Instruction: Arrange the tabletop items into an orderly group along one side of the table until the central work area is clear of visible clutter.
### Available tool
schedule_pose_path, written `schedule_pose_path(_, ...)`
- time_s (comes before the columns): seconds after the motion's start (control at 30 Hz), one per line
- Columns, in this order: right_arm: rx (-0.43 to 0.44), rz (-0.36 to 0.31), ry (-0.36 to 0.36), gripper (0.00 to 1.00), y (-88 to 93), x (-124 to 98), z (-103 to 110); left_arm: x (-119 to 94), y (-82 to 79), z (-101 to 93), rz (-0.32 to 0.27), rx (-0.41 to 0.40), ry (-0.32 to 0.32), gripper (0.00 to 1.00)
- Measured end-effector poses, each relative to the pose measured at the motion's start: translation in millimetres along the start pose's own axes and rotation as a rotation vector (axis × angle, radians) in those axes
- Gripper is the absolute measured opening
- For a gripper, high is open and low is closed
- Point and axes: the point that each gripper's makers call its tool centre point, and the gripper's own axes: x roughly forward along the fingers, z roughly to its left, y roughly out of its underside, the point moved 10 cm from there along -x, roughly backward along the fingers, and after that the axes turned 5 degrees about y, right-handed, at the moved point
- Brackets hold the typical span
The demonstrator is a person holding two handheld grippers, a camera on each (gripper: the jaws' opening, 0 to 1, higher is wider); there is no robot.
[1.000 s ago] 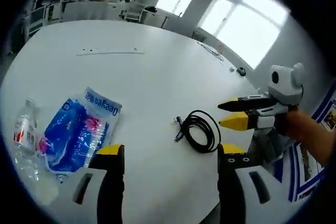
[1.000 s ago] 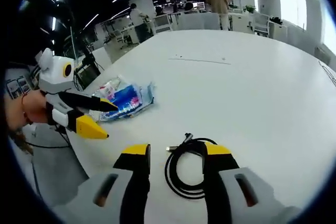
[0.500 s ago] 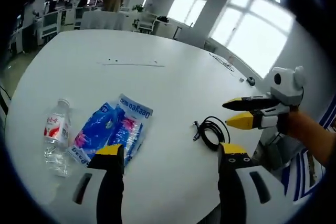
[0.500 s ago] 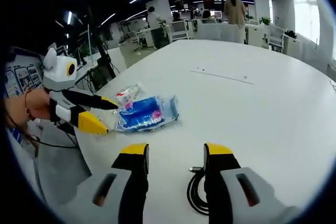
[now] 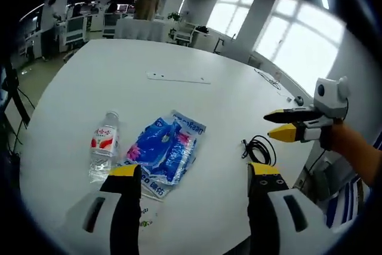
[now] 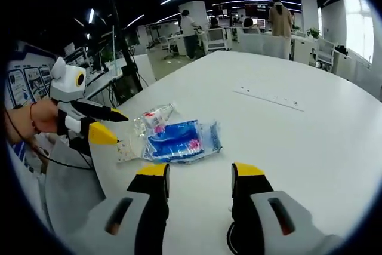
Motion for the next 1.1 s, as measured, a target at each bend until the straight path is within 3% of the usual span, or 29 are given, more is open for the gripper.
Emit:
schedule_pose_path(0.4, -0.041, 0.006, -0.050, 0.40, -15.2, 23, 10, -10, -0.5, 13.3, -0.014, 0.002, -0.047, 0.71)
schedule_pose_path(1.1, -0.102, 0.059, -0.111, 0.38, -26.7, 72, 5, 13, -1.9, 31.6, 0.036, 0.005, -0.059, 0.66)
